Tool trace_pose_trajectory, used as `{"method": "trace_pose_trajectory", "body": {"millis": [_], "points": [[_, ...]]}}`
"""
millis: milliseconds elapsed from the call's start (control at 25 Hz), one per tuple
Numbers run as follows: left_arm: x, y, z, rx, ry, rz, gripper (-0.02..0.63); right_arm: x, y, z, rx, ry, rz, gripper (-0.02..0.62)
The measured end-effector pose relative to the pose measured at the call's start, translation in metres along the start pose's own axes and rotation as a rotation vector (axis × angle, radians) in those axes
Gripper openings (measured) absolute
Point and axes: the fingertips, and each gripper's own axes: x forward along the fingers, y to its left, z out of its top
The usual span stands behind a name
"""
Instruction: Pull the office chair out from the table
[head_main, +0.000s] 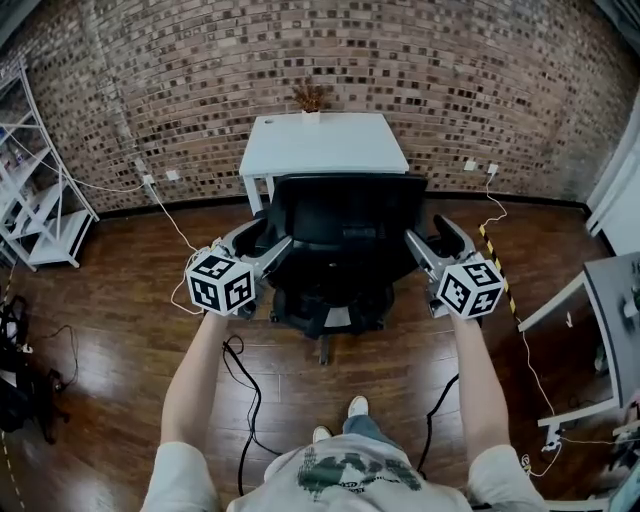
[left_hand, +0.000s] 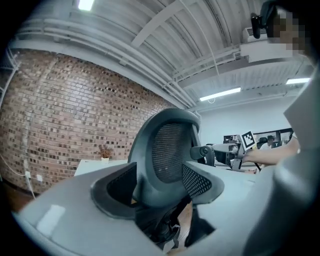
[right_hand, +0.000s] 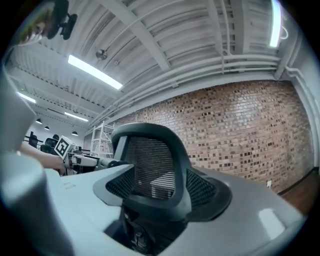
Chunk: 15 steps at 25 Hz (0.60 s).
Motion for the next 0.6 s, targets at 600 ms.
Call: {"method": "trace_pose_trajectory", "body": {"millis": [600], "points": [[-0.057, -0.135, -0.010, 0.024, -0.052, 0.002, 0.216, -0.092, 0.113, 0.008, -0.021, -0.072, 0.131, 0.202]]}}
